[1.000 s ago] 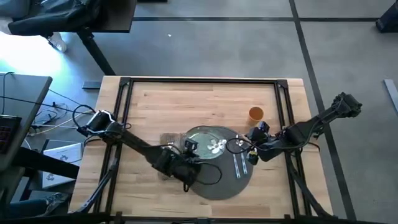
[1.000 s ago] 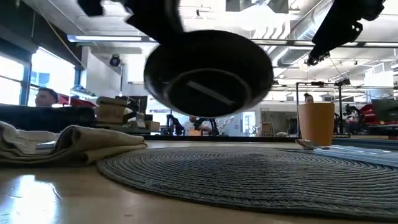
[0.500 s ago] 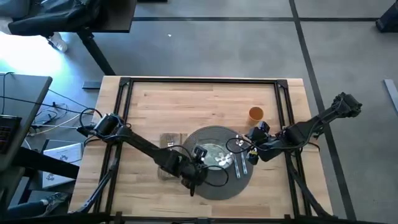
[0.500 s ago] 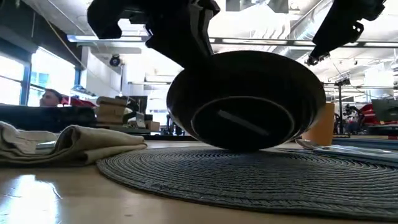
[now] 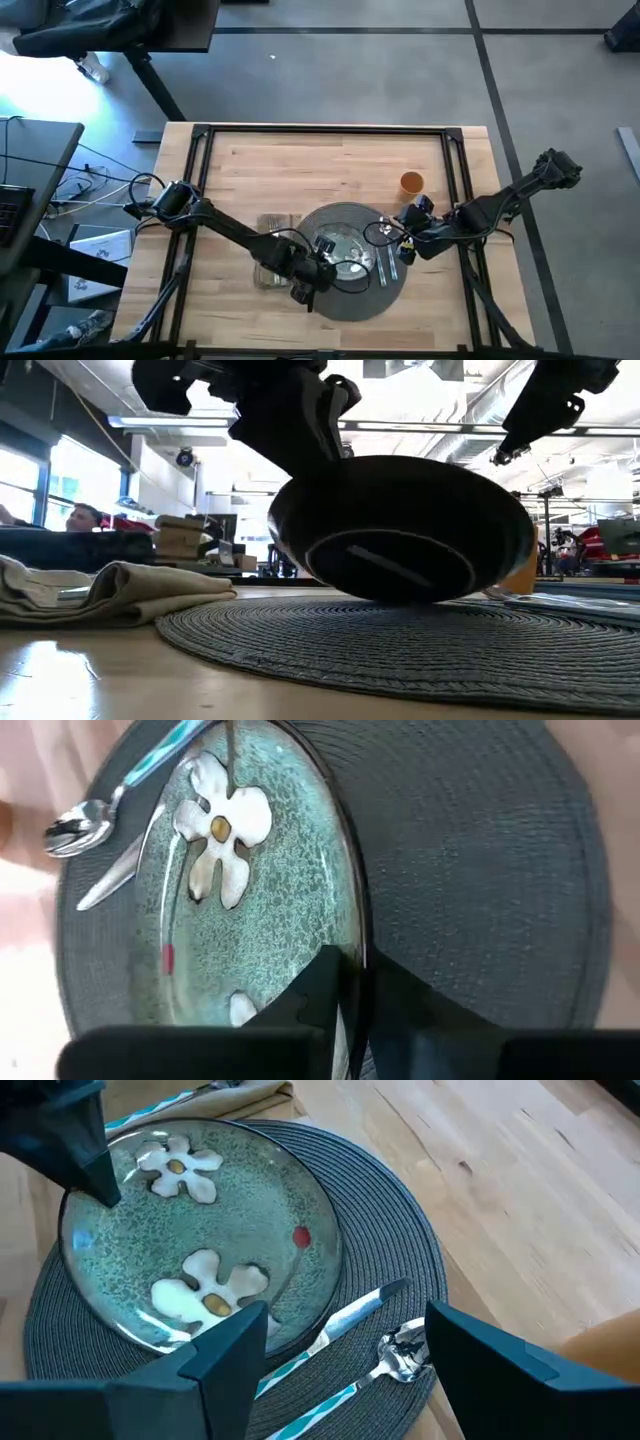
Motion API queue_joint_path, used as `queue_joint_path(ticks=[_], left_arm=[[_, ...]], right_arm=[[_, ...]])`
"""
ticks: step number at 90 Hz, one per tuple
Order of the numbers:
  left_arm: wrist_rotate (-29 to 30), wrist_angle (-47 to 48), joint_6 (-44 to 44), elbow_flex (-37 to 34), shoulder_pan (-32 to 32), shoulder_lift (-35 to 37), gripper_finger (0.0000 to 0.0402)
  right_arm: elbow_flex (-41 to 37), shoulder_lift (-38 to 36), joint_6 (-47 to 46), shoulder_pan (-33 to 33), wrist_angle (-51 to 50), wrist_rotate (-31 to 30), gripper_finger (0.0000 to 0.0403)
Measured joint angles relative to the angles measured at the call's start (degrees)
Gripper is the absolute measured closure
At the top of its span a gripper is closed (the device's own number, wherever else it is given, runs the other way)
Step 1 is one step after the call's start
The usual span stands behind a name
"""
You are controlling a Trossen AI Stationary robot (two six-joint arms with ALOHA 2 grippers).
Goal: Set table place
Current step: Put the green patterned plate on the table mat
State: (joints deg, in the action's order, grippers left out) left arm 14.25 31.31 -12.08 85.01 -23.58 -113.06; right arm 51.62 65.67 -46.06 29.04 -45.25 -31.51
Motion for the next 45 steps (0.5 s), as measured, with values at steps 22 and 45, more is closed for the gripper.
queue_joint_path(ticks=[22,45], left_arm=[[-4.13,0.00,-0.02,0.00,0.61,-0.04,0.0320],[-9.03,-0.62,-0.04,0.11,1.40,-1.40,0.0267]], right_arm=[[0.00,0.00,0.00,0.00,0.00,0.02,0.0153],[-0.02,0.00,0.00,0.01,0.02,0.00,0.0153]])
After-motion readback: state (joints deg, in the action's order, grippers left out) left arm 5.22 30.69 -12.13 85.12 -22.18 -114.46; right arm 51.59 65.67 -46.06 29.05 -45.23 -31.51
